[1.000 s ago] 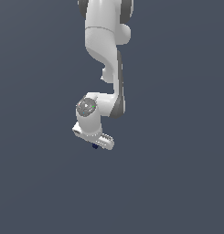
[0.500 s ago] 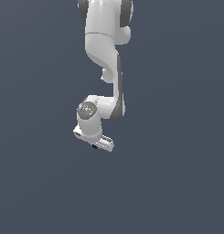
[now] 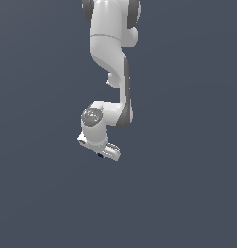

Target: Pick up the object and move it to a goal position.

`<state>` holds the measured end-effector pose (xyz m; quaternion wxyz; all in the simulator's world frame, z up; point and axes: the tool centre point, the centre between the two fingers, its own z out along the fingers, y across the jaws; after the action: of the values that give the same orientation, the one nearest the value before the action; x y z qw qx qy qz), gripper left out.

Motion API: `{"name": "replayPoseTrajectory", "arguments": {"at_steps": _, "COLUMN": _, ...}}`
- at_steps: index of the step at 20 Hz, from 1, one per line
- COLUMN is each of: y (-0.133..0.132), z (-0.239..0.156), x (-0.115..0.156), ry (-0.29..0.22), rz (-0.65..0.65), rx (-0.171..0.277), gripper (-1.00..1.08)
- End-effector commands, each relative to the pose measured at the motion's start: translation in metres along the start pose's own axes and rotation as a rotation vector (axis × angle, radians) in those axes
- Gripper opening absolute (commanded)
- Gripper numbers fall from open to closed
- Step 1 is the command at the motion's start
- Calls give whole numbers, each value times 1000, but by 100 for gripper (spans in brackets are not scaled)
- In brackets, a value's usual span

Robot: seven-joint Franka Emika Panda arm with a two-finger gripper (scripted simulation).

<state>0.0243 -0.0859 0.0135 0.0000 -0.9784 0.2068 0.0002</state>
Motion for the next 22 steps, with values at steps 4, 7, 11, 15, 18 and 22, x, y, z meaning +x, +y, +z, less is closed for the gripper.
{"name": "replayPoseTrajectory", "arguments": {"at_steps": 4, "y": 4, "z": -4, "x": -5, "ry": 0, "rz": 0, "rx": 0, "gripper": -100}}
{"name": "replayPoseTrajectory", "arguments": {"at_steps": 7, "y": 8, "z": -8, "x": -11, "ry": 0, "rz": 0, "rx": 0, "gripper": -100}}
{"name": "replayPoseTrajectory", "arguments": {"at_steps": 11, "y": 17, "z": -16, "x": -23, "ry": 0, "rz": 0, "rx": 0, "gripper": -100}}
{"name": "replayPoseTrajectory", "arguments": {"at_steps": 15, "y": 29, "z": -27, "x": -40, "ry": 0, "rz": 0, "rx": 0, "gripper": -100}}
{"name": "replayPoseTrajectory", "arguments": {"at_steps": 18, "y": 39, "z": -37, "x": -55, "ry": 0, "rz": 0, "rx": 1, "gripper": -100}}
{"name": "replayPoseTrajectory", "arguments": {"at_steps": 22, "y": 52, "z": -49, "x": -73, "ry": 0, "rz": 0, "rx": 1, "gripper": -100}}
